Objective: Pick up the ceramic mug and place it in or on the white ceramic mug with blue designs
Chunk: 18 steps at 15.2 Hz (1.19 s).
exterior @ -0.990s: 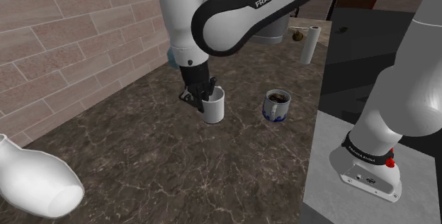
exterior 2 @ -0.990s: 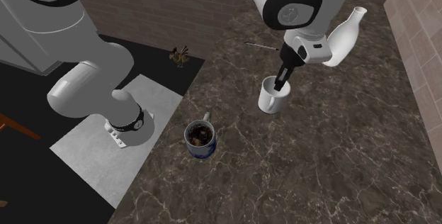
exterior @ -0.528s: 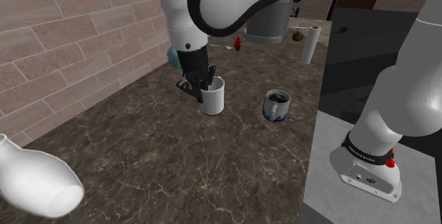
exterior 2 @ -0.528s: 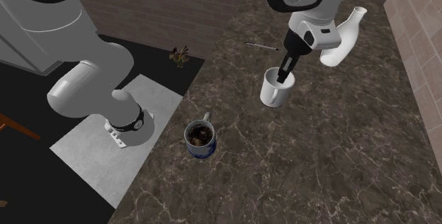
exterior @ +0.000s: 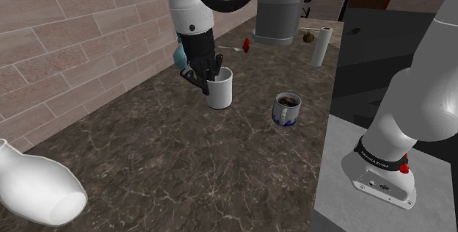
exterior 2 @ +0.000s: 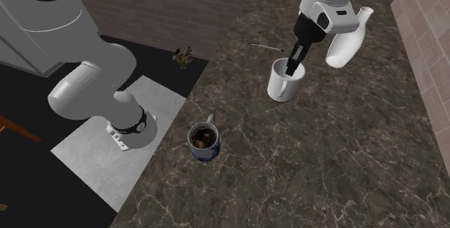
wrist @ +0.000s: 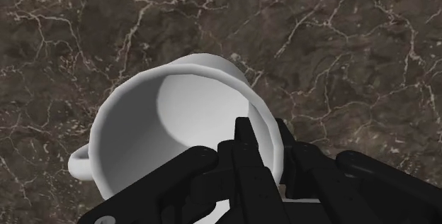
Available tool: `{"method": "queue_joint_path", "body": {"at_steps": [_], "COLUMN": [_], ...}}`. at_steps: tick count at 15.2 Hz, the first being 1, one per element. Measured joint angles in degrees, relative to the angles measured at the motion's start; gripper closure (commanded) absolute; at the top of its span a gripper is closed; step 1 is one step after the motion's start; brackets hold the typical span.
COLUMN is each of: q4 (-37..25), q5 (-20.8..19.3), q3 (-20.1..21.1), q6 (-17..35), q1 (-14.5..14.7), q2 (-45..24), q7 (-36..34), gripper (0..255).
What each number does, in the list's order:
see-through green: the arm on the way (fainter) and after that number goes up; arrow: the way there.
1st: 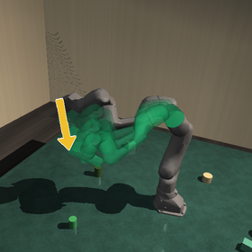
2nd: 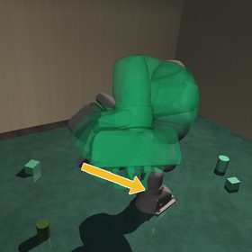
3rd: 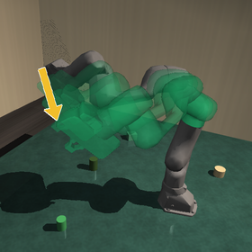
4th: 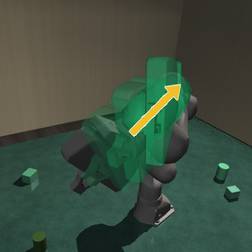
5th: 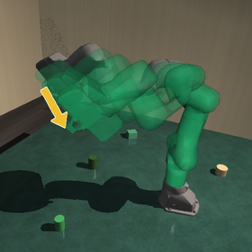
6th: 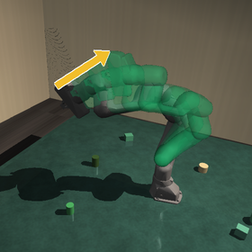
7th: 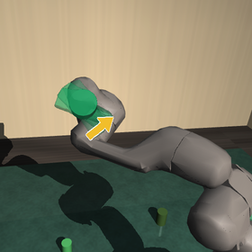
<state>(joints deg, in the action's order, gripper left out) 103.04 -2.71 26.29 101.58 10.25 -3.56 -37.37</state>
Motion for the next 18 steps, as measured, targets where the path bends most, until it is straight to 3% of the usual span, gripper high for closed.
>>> {"method": "queue_joint_path", "body": {"at_steps": [4, 11, 18], "q4": [-1.0, 13.2, 25.4], "q5": [0.6, 5.8, 7.6], "q3": [-0.1, -4.3, -10.3], "q6": [-2.2, -1.9, -3.6], "q1": [-0.2, -2.9, -3.7], "q2": [1.3, 16.5, 30.7], "q7": [0.5, 9.2, 17.4], "gripper": [255, 255, 255]}}
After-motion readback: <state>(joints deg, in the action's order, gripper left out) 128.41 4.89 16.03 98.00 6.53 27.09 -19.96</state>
